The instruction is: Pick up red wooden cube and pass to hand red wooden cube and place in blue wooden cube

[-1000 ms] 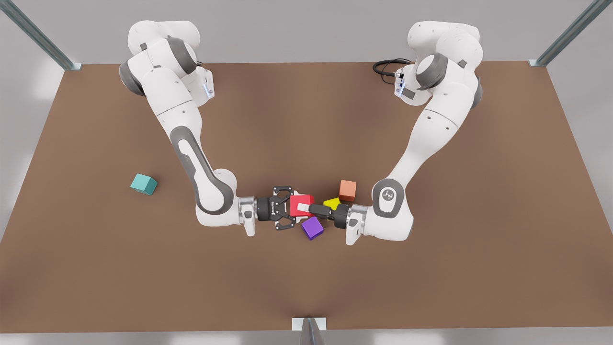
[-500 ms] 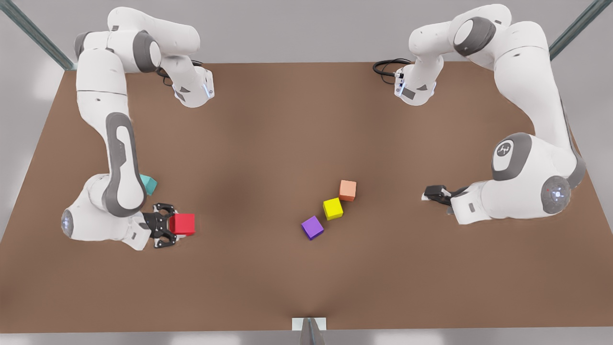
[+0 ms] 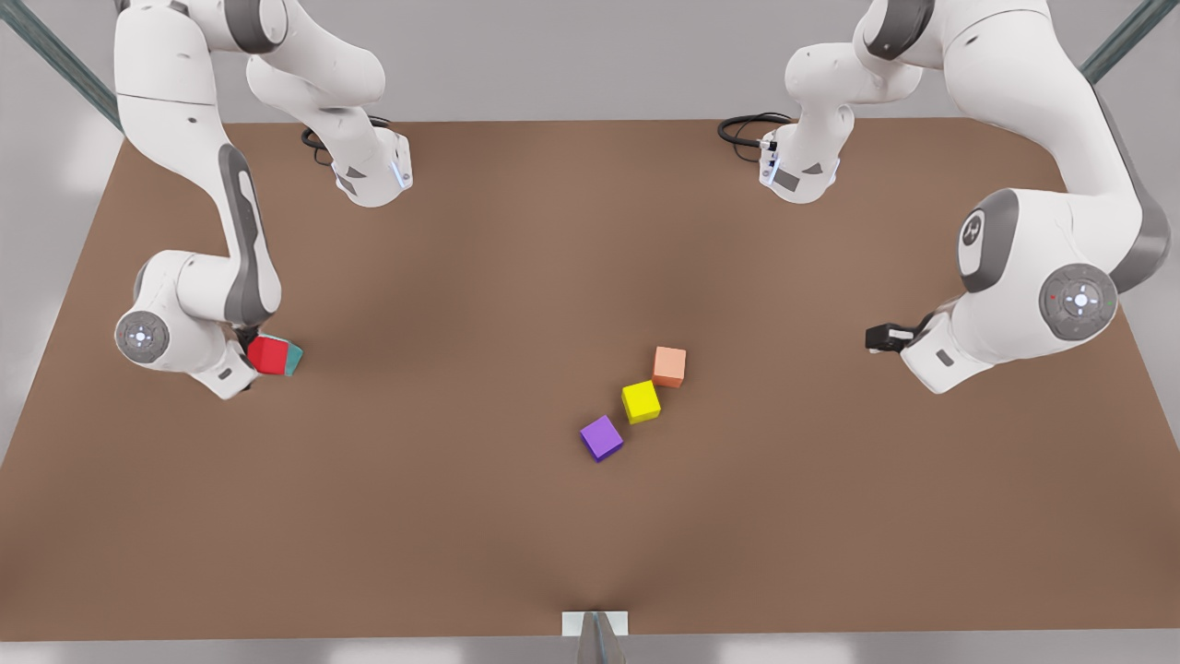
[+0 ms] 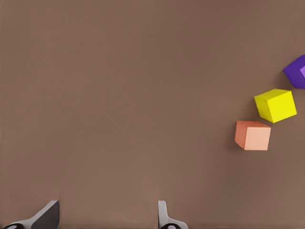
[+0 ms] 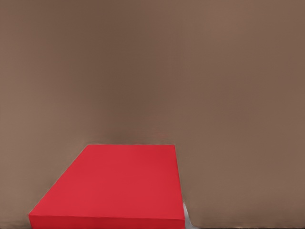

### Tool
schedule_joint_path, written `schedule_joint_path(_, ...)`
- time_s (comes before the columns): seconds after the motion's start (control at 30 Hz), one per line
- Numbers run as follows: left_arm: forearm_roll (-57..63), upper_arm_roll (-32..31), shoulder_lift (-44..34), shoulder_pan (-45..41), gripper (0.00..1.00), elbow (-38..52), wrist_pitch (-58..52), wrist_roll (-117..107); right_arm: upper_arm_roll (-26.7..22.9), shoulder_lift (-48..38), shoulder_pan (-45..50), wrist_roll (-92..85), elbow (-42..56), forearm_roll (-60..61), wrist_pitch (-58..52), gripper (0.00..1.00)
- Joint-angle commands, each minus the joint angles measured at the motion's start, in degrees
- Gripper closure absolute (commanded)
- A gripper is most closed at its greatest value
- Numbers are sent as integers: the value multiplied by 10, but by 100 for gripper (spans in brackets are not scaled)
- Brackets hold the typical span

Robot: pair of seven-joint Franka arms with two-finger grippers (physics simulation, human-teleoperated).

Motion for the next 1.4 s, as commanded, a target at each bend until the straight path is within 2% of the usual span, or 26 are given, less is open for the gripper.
schedule_joint_path(0.0,2,-1,0,-1,0,0,-18,-67,0,-6,-5,180,-20,-38,120,37)
schedule_joint_path(0.37,5,-1,0,-3,0,-1,-26,-67,1,-22,-39,181,-105,-33,135,36)
schedule_joint_path(0.73,6,-1,0,-3,0,0,-26,-67,1,-24,-48,180,-136,-33,136,33)
schedule_joint_path(0.77,6,-1,0,-4,0,-1,-26,-67,1,-24,-49,180,-135,-33,136,29)
schedule_joint_path(0.8,6,-1,0,-3,0,-1,-26,-67,1,-24,-49,180,-135,-32,136,4)
schedule_joint_path(0.83,6,-1,0,-4,0,-1,-26,-67,1,-24,-49,180,-135,-32,137,0)
schedule_joint_path(1.13,6,-1,0,-4,0,-1,-26,-68,4,-34,-46,181,-124,-32,113,0)
schedule_joint_path(1.3,6,-1,0,-4,0,-1,-26,-68,10,-66,-39,182,-93,-21,26,0)
schedule_joint_path(1.37,6,-1,0,-4,0,-1,-26,-68,10,-83,-31,179,-71,-4,-41,0)
